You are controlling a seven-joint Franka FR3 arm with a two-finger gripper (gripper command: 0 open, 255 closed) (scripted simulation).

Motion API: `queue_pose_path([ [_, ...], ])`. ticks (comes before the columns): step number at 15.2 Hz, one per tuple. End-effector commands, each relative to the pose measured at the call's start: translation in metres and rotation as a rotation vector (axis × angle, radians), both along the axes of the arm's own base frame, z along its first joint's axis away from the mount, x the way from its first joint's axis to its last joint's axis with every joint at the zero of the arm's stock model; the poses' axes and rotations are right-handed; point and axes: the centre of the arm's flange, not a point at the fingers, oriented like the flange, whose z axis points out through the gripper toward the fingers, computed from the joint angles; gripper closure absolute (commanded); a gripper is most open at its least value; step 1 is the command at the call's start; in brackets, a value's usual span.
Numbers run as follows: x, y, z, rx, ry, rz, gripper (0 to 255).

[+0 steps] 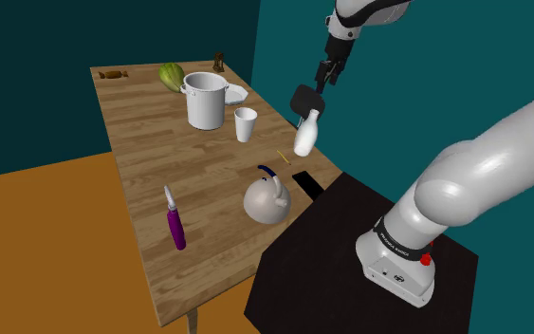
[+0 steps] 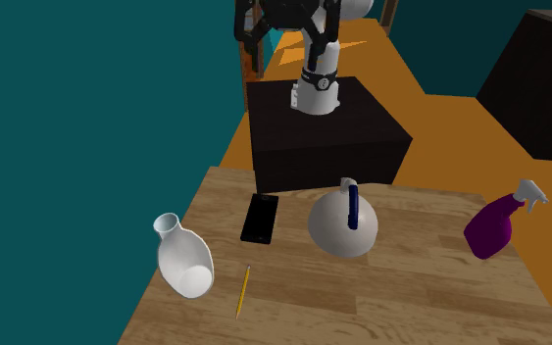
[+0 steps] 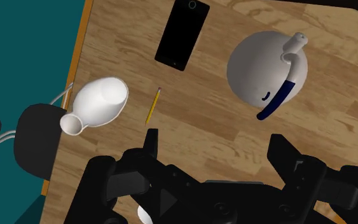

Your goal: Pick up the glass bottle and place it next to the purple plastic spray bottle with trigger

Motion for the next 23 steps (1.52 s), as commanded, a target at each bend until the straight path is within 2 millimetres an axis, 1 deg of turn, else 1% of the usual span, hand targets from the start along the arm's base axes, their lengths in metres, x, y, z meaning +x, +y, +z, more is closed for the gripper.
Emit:
queue_pose_path([
  [1, 0.010, -0.020, -0.017, 0.003, 0.002, -0.006, 0],
  [12, 0.065, -0.123, -0.109, 0.027, 0.017, -0.039, 0],
  [23, 0.115, -0.225, -0.204, 0.051, 0.033, -0.071, 0],
])
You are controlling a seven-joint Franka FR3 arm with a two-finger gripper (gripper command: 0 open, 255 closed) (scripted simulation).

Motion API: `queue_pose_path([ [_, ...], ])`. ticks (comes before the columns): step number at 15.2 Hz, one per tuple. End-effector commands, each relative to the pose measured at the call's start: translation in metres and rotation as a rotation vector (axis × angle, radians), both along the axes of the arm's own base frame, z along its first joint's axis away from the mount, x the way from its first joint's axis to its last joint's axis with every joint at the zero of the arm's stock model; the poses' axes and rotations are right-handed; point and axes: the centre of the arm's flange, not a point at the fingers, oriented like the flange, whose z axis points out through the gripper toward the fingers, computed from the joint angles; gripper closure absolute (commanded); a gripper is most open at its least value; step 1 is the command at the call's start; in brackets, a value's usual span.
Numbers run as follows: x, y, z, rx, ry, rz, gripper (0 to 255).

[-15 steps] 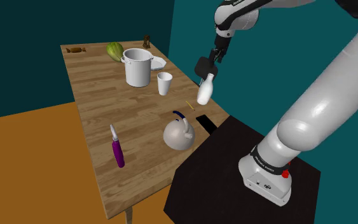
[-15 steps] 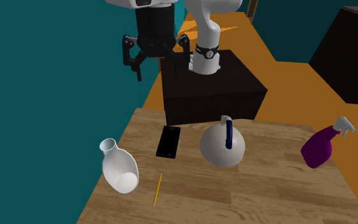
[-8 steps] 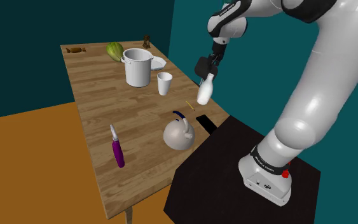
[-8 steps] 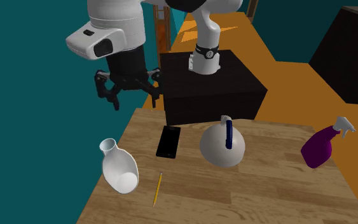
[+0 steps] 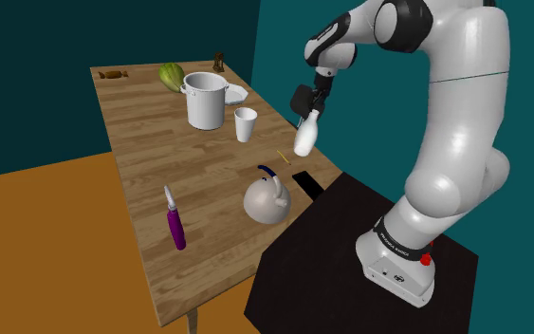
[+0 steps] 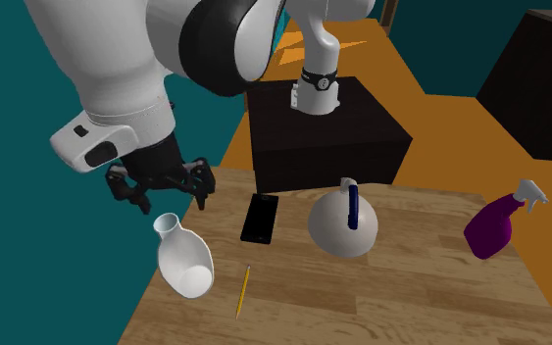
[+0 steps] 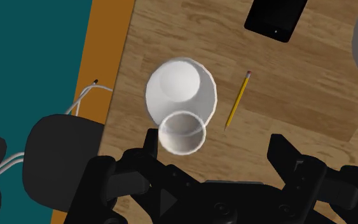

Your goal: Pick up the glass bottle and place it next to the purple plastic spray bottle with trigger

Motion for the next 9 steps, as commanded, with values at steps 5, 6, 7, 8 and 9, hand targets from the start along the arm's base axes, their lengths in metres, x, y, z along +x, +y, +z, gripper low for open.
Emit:
queue_pose_path([
  [5, 0.012, -0.025, -0.041, 0.006, 0.003, -0.008, 0],
  [6, 0.011, -0.025, -0.046, 0.006, 0.003, -0.008, 0],
  [7, 0.011, -0.025, -0.052, 0.006, 0.003, -0.008, 0],
  [8, 0.011, -0.025, -0.057, 0.006, 0.003, -0.008, 0],
  [9, 0.011, -0.025, -0.062, 0.006, 0.003, -0.008, 0],
])
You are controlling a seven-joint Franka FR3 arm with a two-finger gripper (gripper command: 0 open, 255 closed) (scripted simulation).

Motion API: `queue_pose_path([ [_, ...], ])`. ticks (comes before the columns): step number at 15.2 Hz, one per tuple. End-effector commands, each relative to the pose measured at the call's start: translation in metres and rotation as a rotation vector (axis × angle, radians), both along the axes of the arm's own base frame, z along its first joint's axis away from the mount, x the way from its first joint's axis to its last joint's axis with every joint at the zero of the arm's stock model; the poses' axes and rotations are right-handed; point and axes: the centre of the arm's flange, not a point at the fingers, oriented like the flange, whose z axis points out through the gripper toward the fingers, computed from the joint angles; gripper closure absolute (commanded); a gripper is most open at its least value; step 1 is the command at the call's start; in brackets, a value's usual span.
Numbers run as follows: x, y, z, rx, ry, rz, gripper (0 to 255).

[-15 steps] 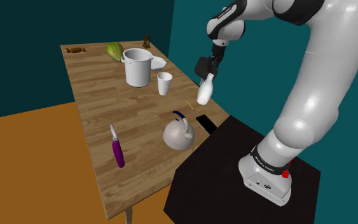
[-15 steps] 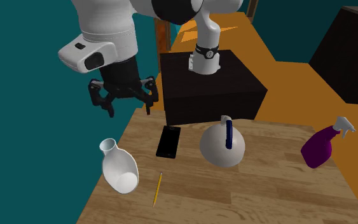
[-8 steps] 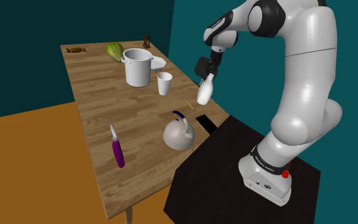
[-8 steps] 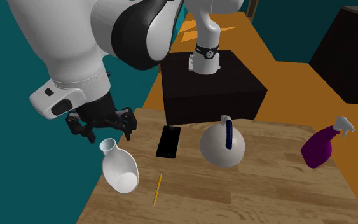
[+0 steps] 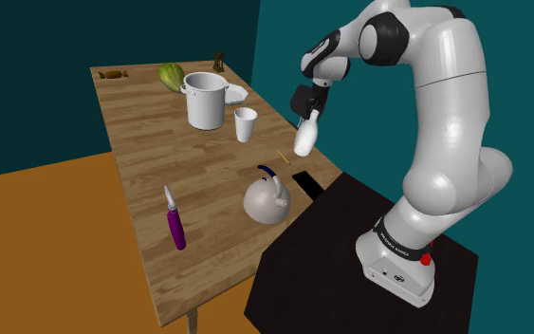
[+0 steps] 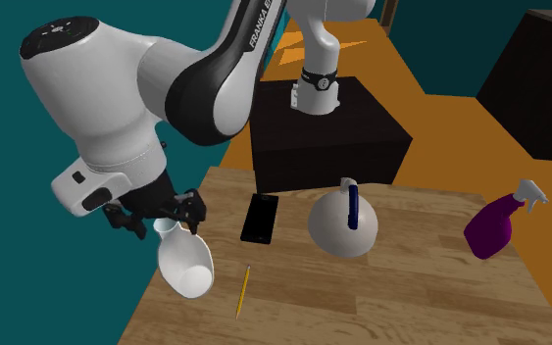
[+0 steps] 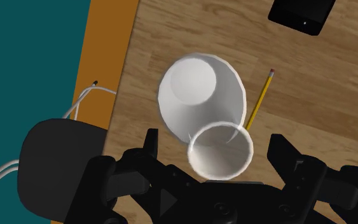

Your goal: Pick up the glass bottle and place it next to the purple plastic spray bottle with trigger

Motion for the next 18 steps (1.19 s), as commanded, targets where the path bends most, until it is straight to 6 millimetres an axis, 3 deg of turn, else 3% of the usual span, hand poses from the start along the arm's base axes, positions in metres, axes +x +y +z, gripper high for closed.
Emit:
queue_pose_path([
  [1, -0.0012, -0.0003, -0.0102, 0.000, 0.000, 0.000, 0],
  [8, -0.0012, -0.0003, -0.0102, 0.000, 0.000, 0.000, 0],
  [9, -0.0012, -0.0003, -0.0102, 0.000, 0.000, 0.000, 255],
  [18, -0.0012, -0.0003, -0.0102, 0.000, 0.000, 0.000, 255],
])
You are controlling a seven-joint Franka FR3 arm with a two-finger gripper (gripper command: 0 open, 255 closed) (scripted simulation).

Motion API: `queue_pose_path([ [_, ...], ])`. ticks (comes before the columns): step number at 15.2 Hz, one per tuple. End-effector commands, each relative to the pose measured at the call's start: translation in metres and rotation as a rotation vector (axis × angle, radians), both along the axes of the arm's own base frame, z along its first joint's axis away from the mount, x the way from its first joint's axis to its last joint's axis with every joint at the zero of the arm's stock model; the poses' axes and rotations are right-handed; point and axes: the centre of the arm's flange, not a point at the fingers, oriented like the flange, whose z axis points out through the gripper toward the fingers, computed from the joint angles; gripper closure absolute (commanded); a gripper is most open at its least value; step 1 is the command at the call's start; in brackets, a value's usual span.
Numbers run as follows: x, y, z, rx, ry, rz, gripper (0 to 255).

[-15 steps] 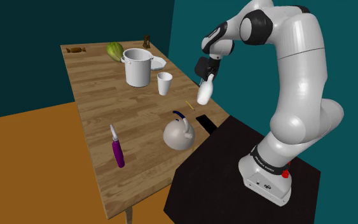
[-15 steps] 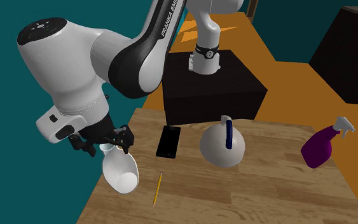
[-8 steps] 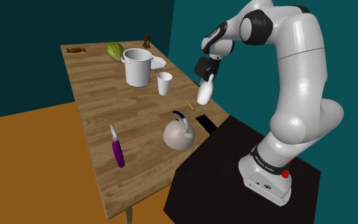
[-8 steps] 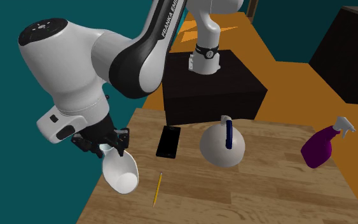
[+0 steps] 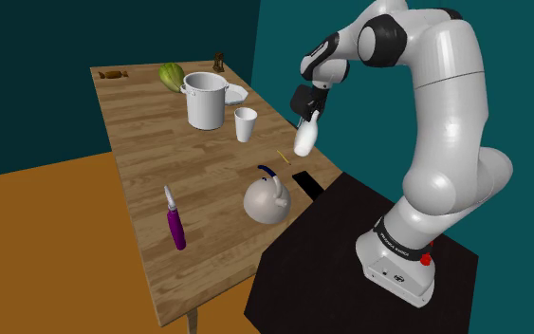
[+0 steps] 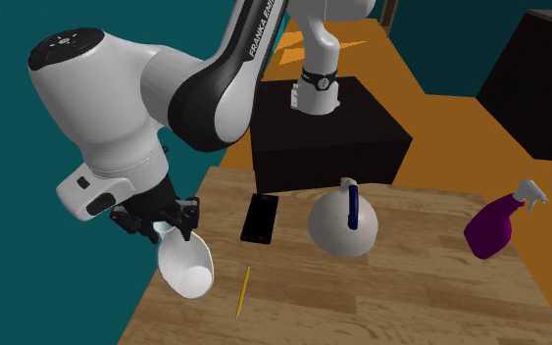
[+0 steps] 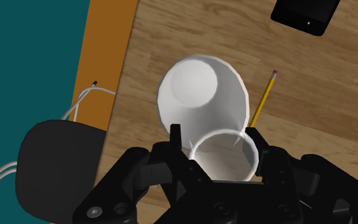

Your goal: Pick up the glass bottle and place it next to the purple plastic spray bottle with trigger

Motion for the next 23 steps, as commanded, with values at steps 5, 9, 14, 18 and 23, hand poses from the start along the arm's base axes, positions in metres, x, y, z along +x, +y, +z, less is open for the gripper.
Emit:
queue_pose_path([
  [5, 0.000, 0.000, 0.026, 0.000, 0.001, 0.000, 255],
  [9, 0.000, 0.000, 0.047, 0.000, 0.001, 0.000, 255],
  [14, 0.000, 0.000, 0.074, 0.000, 0.001, 0.000, 255],
  [18, 0.000, 0.000, 0.095, 0.000, 0.001, 0.000, 255],
  [23, 0.000, 0.000, 0.121, 0.000, 0.001, 0.000, 255],
])
